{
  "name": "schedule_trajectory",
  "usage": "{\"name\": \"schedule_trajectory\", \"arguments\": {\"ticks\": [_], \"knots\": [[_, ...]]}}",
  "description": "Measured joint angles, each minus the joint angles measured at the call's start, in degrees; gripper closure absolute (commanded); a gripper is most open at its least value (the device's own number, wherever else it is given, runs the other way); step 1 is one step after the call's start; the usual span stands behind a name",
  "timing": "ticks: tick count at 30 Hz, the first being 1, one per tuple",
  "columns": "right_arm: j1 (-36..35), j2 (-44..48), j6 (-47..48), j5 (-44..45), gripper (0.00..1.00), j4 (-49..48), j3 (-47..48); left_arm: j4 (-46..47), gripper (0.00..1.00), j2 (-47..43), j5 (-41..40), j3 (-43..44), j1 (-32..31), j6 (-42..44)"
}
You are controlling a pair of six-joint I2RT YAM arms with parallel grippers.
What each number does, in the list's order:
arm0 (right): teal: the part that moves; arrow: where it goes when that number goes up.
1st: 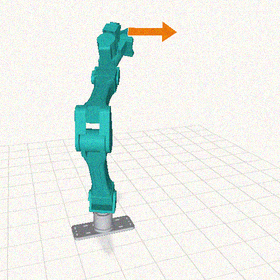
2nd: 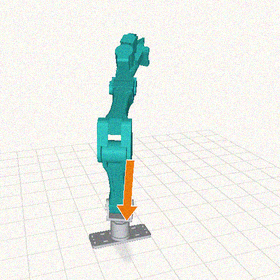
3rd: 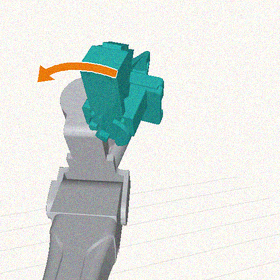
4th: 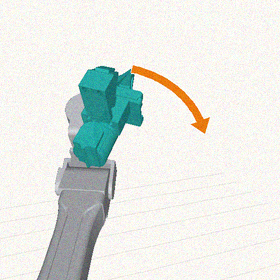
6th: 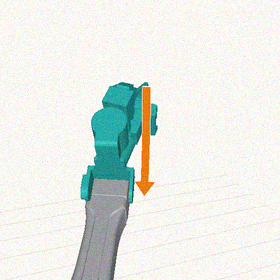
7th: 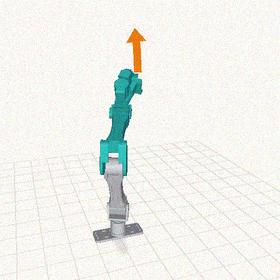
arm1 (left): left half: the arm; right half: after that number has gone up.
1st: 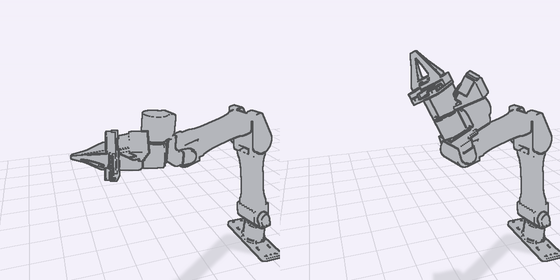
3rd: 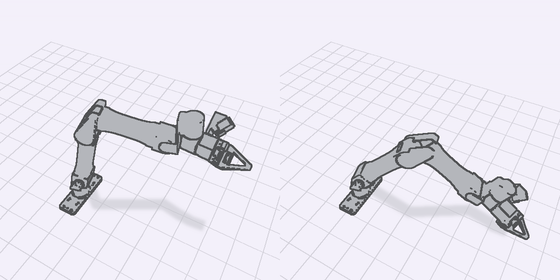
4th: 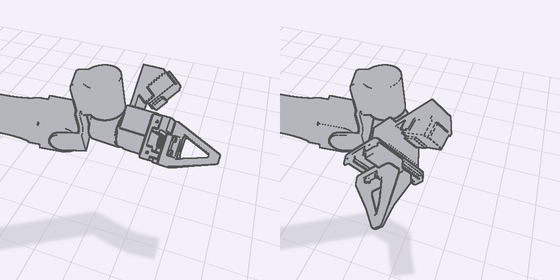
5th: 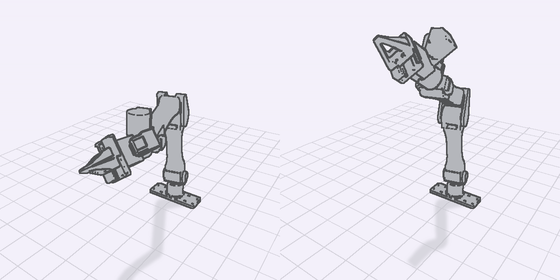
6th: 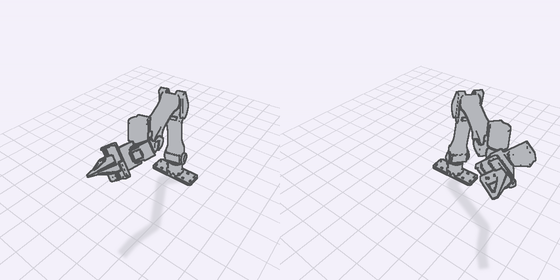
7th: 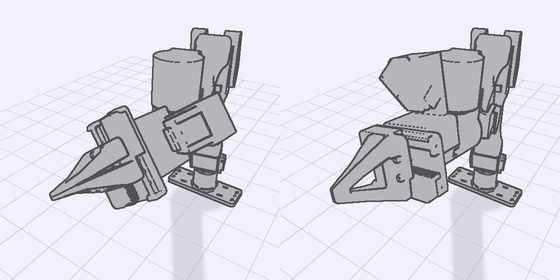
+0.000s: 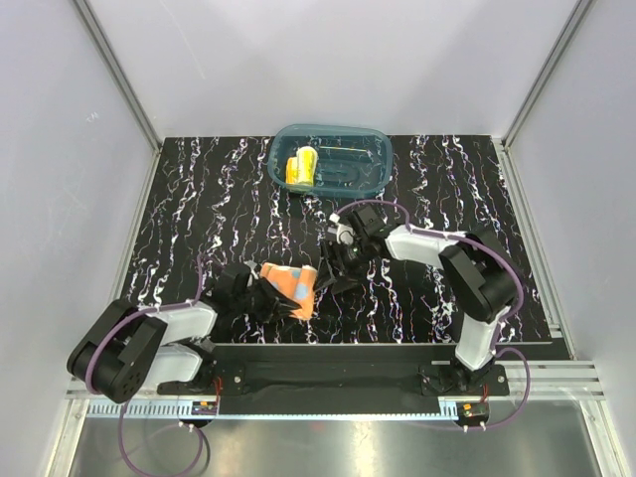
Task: Roll the towels
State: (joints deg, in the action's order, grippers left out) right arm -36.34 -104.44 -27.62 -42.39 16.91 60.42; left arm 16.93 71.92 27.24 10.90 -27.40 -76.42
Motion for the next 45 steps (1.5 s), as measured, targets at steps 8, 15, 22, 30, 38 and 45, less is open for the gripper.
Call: {"name": "schedule_trajectory", "arguments": {"ticks": [8,15,22,30,38,45], "knots": [[-0.85,-5.6,1.25,1.29,0.21,-2.29,3.21,-4.0,1.0,1.38,1.05,2.71,0.61,3.56],[-2.1,-7.48,0.81,0.66,0.23,-5.49,4.07,-3.85,1.0,2.97,2.54,3.34,1.18,4.66],[-3.43,-9.18,0.15,-0.74,0.32,-10.1,4.28,-3.58,1.0,3.5,3.37,3.41,1.6,5.07],[-3.52,-11.15,-2.1,-0.5,0.53,-12.98,4.28,-3.76,1.0,3.45,3.61,3.41,1.86,5.46],[-4.15,-12.74,-5.38,3.15,0.73,-9.64,6.86,-8.26,0.96,0.35,0.87,4.2,1.86,8.07],[-4.92,-12.79,-6.6,5.97,0.73,-5.9,8.83,-17.14,0.68,-6.29,-5.01,5.57,1.79,11.98]]}}
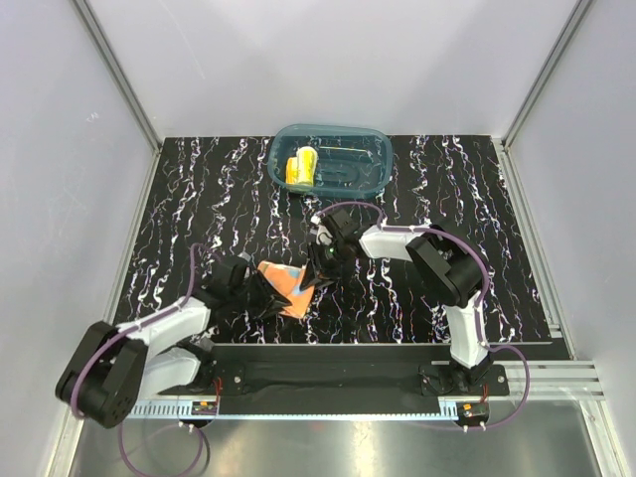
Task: Roll the towels
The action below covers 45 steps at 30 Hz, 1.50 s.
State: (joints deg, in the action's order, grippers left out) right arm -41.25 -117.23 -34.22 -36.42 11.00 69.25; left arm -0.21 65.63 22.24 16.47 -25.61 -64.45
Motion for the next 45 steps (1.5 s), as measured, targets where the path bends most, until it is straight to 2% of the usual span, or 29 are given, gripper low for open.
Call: {"name": "schedule_trajectory", "arguments": {"ticks": [3,9,13,16,21,29,37,45], "knots": [[0.0,0.02,-0.09,1.4,0.73,2.19,0.98,-7.19,0.62,-4.02,-4.04,1.51,-0.44,2.32],[-0.02,1.07,0.11,5.03,0.73,6.38,2.14,-21.75,0.61,-9.79,-13.97,6.49,-3.54,6.73],[-0.37,1.36,0.55,7.65,0.72,10.19,3.85,-30.03,0.6,-12.13,-22.91,11.8,-11.37,9.94],[-1.4,1.36,1.07,10.54,0.71,13.7,5.88,-32.54,0.6,-12.15,-29.33,17.57,-19.23,13.53],[-2.97,1.38,1.7,13.55,0.68,18.36,7.91,-31.58,0.57,-8.04,-35.71,24.15,-28.15,20.15],[-4.28,1.38,4.11,14.91,0.65,24.17,9.62,-27.93,0.53,3.23,-39.87,25.68,-38.07,27.08],[-4.39,1.38,5.27,14.93,0.65,26.4,9.92,-24.41,0.48,9.31,-41.97,26.93,-41.86,29.55],[-4.39,1.36,5.57,14.95,0.64,26.91,10.12,-23.71,0.44,16.04,-42.93,28.68,-42.29,30.34]]}}
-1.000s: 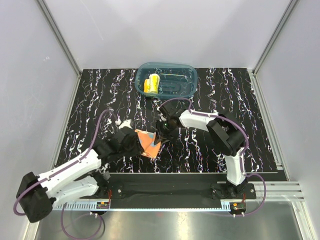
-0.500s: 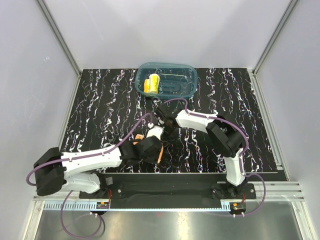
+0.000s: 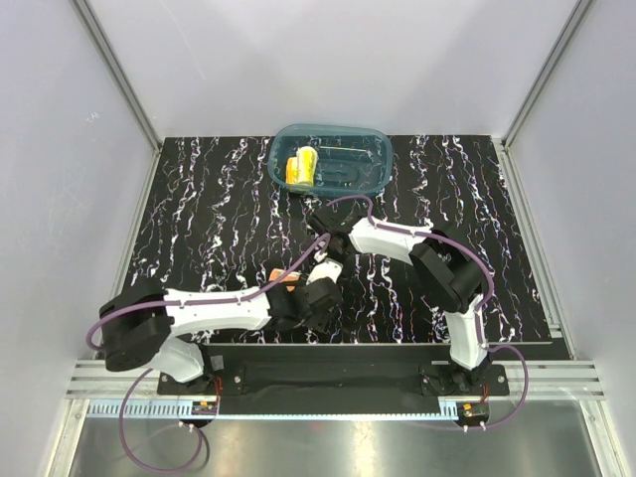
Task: Roll the towels
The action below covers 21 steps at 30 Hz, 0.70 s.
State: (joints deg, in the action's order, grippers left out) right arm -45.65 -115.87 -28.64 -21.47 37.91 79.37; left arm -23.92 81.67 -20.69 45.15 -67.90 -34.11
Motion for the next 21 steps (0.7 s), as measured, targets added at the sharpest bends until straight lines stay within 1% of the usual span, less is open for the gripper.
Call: {"name": "schedule_trajectory", "arguments": {"ticks": [6,13,17,18,20,21], "knots": [[-0.09,-0.13,0.37,0.02,0.63,0.76,0.5,-0.17,0.44,3.13,-1.9,0.28,-0.15,-0.92],[-0.11,-1.16,1.36,0.02,0.57,2.14,2.08,-0.83,0.46,4.13,-3.98,0.57,-1.01,-2.93],[-0.11,-2.47,2.14,-0.02,0.54,3.63,3.96,-1.33,0.51,4.61,-5.33,0.57,-1.66,-4.13],[-0.11,-2.86,2.36,-0.07,0.53,4.09,4.5,-1.42,0.56,4.7,-5.75,0.57,-1.9,-4.48],[-0.04,-3.65,2.86,-0.22,0.53,4.96,5.57,-1.81,0.6,4.72,-6.54,0.55,-2.32,-5.27],[-0.02,-3.96,3.02,-0.31,0.53,5.25,5.97,-2.03,0.66,4.72,-6.84,0.55,-2.4,-5.6]]}}
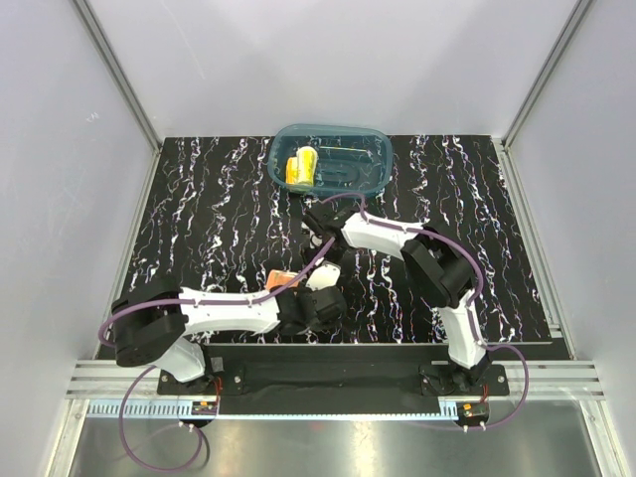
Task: Roll the towels
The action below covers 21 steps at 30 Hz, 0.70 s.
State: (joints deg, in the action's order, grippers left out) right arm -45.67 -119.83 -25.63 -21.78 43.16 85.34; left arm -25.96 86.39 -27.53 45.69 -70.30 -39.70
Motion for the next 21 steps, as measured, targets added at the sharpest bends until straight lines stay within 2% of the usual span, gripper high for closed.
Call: {"name": "schedule_trajectory", "arguments": {"ticks": [4,7,12,21], "knots": [[0.59,-1.22,0.57,-1.27,0.53,1.07,1.27,-0.76,0.78,0.0,-1.51,0.0,-0.48,-1.64],[1.11,-1.53,0.63,-2.16,0.54,1.29,1.31,-1.2,0.82,0.0,-2.56,0.02,-0.72,-2.75],[2.08,-0.87,0.22,-3.61,0.54,-0.57,-1.09,-1.44,0.83,0.0,-3.19,0.02,-0.9,-3.06],[6.88,6.82,-1.81,-3.85,0.48,-4.81,-12.81,0.26,0.85,2.29,-3.76,2.56,-1.25,-1.88]]}}
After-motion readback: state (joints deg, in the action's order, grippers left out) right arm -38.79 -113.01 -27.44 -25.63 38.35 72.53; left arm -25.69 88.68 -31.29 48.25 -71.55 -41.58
